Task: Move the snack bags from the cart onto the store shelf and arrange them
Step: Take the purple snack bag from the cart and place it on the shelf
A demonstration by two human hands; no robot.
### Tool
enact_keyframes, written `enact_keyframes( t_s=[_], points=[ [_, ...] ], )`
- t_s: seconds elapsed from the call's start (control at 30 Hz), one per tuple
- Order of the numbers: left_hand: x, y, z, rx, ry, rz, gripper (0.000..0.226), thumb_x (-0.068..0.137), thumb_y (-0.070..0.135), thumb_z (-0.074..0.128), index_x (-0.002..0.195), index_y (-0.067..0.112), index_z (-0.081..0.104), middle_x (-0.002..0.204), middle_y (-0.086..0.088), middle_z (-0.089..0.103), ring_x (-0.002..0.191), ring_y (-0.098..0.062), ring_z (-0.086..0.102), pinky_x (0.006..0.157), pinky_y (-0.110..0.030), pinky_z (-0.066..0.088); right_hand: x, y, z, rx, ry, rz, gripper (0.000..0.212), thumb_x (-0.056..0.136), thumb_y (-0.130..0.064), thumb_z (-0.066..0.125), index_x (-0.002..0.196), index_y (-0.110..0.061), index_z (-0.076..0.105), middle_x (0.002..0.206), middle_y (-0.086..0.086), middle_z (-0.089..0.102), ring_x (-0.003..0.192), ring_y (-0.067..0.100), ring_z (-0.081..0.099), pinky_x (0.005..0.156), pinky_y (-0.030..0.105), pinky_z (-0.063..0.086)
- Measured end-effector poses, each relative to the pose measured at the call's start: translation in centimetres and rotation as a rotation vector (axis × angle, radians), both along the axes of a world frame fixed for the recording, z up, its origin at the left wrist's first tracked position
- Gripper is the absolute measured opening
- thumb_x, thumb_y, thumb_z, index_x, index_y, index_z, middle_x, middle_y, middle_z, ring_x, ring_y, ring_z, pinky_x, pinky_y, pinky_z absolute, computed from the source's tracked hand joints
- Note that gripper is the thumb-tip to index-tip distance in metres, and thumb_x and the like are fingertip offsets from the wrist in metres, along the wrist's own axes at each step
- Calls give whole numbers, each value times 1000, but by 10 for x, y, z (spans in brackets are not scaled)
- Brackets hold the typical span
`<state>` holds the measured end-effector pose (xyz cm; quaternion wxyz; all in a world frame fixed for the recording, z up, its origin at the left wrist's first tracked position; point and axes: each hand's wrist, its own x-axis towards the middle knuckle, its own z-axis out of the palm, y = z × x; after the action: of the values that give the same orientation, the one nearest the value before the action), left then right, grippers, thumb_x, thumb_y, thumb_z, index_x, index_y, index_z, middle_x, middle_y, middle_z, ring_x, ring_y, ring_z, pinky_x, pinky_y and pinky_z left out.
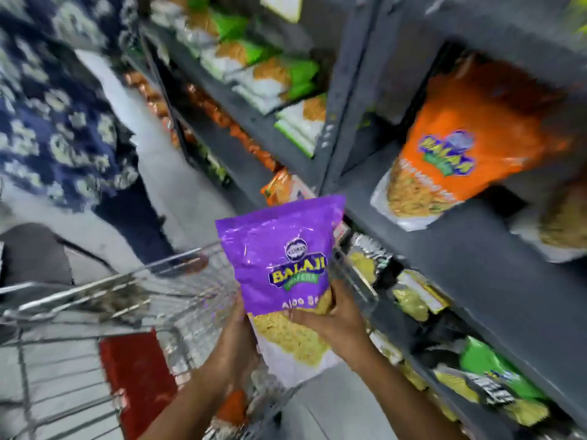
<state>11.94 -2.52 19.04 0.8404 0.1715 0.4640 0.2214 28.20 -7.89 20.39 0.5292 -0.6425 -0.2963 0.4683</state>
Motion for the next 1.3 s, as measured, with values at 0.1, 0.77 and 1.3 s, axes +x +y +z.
enact_keyframes(
  t_s=[0.1,0.77,1.3],
  points=[
    [39,-33,48,197,-96,-34,90,41,74,74,110,17,66,103,-14,74,81,-28,72,62,-35,60,20,-49,50,61,3,-293,68,36,-27,99,96,-18,68,91,10,76,81,28,72,72,43,60],
    [314,-200,123,617,5,-341,21,91,8,58,72,15,53,47,1,52,35,-5,45,37,-17,36,202,-319,127,393,68,-1286,15,83,5,65,69,-2,67,56,-4,69,54,7,60,54,19,50],
    [468,-243,87,419,141,-547,20,92,35,58,81,19,58,104,-17,61,95,-36,59,69,-80,41,367,-371,66,153,66,-1215,18,85,1,60,78,-13,69,67,-1,67,62,15,61,67,31,53]
  ],
)
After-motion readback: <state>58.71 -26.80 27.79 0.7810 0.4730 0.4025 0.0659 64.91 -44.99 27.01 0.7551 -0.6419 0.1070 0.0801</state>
